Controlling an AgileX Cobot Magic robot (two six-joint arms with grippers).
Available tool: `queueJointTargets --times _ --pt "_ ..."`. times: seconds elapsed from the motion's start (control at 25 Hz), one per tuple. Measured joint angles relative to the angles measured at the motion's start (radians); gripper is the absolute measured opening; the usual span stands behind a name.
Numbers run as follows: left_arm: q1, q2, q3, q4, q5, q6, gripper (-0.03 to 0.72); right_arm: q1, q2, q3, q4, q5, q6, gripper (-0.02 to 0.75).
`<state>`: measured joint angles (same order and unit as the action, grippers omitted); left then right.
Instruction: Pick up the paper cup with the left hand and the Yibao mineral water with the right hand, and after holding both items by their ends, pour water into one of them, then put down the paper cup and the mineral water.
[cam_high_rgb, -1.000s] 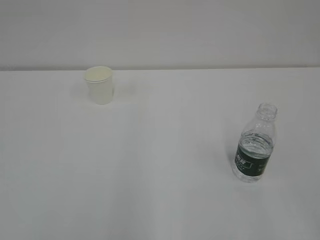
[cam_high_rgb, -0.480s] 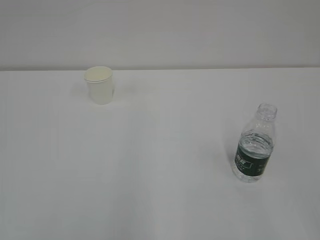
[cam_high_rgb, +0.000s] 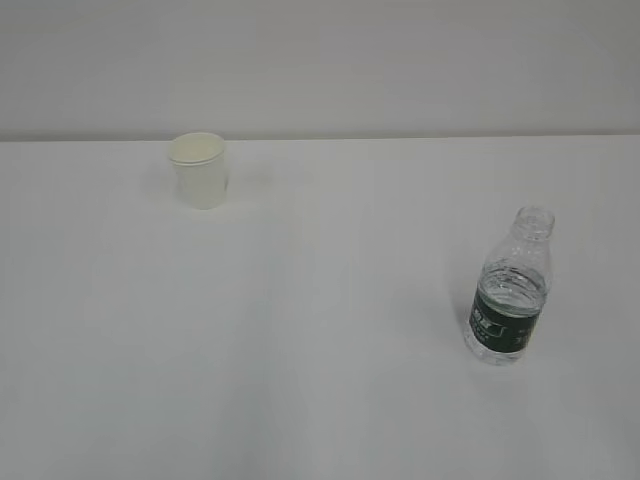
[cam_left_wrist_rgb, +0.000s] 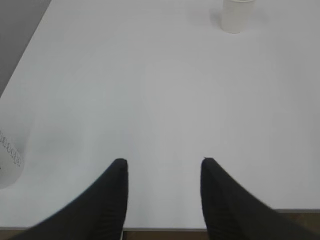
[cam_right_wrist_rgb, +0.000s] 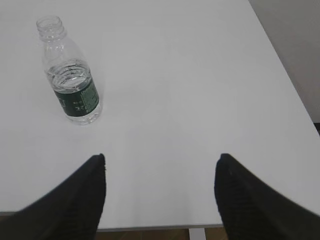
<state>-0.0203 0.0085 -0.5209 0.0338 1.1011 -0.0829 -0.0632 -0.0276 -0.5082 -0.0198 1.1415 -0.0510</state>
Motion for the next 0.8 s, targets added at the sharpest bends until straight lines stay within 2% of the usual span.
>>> queueJointTargets --times 0.48,0.64,0.8 --pt "0.000 0.000 0.000 -0.008 0.000 0.000 0.341 0.000 0.000 -0.004 0.004 -0.014 0.000 0.520" --pt "0.000 0.004 -0.028 -0.059 -0.036 0.000 0.308 0.000 0.000 -0.012 0.040 -0.073 0.000 0.519" --pt "0.000 0.081 -0.071 -0.065 -0.055 0.000 0.290 0.000 0.000 -0.015 0.046 -0.108 0.000 0.519"
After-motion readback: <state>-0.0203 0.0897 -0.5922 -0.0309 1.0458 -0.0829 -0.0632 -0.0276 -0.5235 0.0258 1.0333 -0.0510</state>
